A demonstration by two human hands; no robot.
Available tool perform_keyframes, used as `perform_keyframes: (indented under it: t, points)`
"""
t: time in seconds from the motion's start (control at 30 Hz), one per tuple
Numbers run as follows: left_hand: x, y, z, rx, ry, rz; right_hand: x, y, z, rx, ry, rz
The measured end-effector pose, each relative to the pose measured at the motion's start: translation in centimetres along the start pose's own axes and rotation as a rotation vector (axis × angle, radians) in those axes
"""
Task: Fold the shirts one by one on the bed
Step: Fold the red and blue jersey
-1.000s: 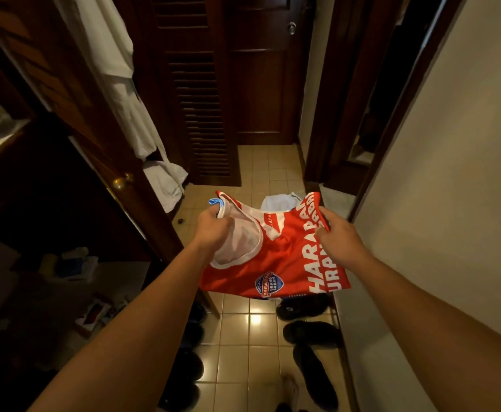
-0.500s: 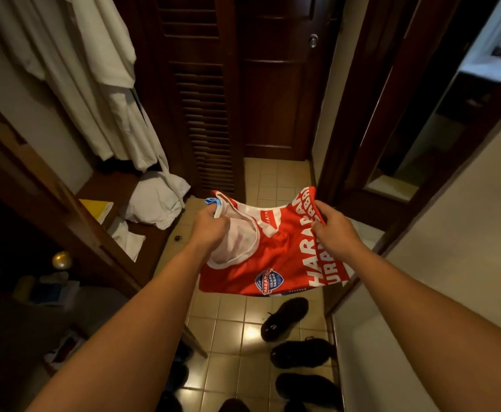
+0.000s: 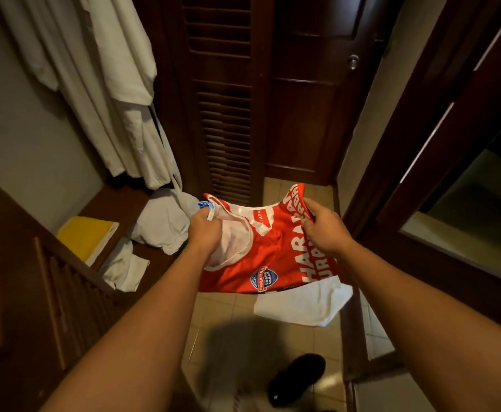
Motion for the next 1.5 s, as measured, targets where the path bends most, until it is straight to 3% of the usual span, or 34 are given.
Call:
perform_keyframes:
  t: [0.43,0.97,1.5]
  points:
    - [13.1,3.0,-3.1,0.052,0.217,-0.012,13.7,-10.7,7.7,0.023,-0.134,-0.211]
    - [24.1,4.7,-2.0,-0.029,0.571,-0.23,32.5,-18.1,18.9,-0.039,-0.473,-0.406]
    - [29.6,-2.4,-12.5,-0.153,0.914,-0.415,32.8,-31.1,35.6,-0.011,-0.779,-0.687]
Point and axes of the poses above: each hand's wrist, its own x-axis towards the middle knuckle, its own z-axis out of the palm, y = z × x, the point moved 7 cm from there along x, towards the middle knuckle, and after that the axes turned 13 degrees about y, right-handed, at the moved point
